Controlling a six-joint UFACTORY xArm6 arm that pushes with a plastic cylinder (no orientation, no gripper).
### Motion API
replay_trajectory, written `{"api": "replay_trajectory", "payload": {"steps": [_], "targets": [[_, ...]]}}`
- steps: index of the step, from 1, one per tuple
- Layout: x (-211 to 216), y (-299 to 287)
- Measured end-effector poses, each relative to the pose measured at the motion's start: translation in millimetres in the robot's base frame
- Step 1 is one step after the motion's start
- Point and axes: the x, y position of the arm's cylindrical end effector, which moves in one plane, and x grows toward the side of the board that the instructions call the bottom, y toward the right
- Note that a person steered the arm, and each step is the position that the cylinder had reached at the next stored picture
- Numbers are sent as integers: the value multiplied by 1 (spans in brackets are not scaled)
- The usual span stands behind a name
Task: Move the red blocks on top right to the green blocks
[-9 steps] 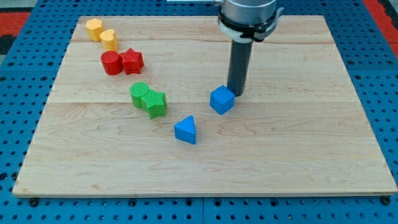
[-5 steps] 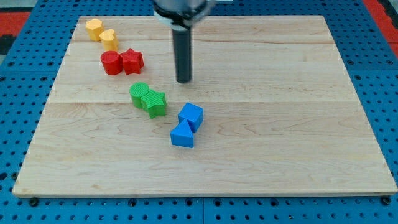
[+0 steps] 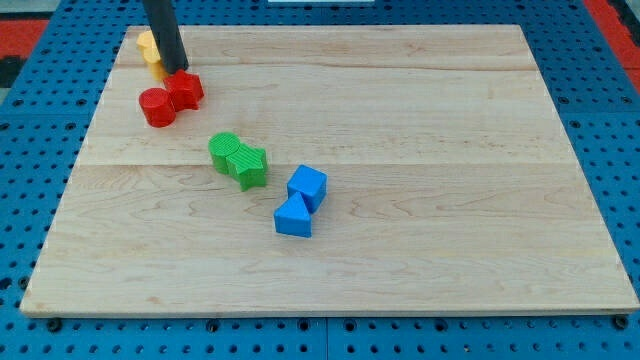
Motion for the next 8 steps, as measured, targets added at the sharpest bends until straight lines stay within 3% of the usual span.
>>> {"api": "replay_trajectory", "payload": {"steps": [3, 5, 8], "targets": [[-38, 48], [-38, 50], [45, -24]]}}
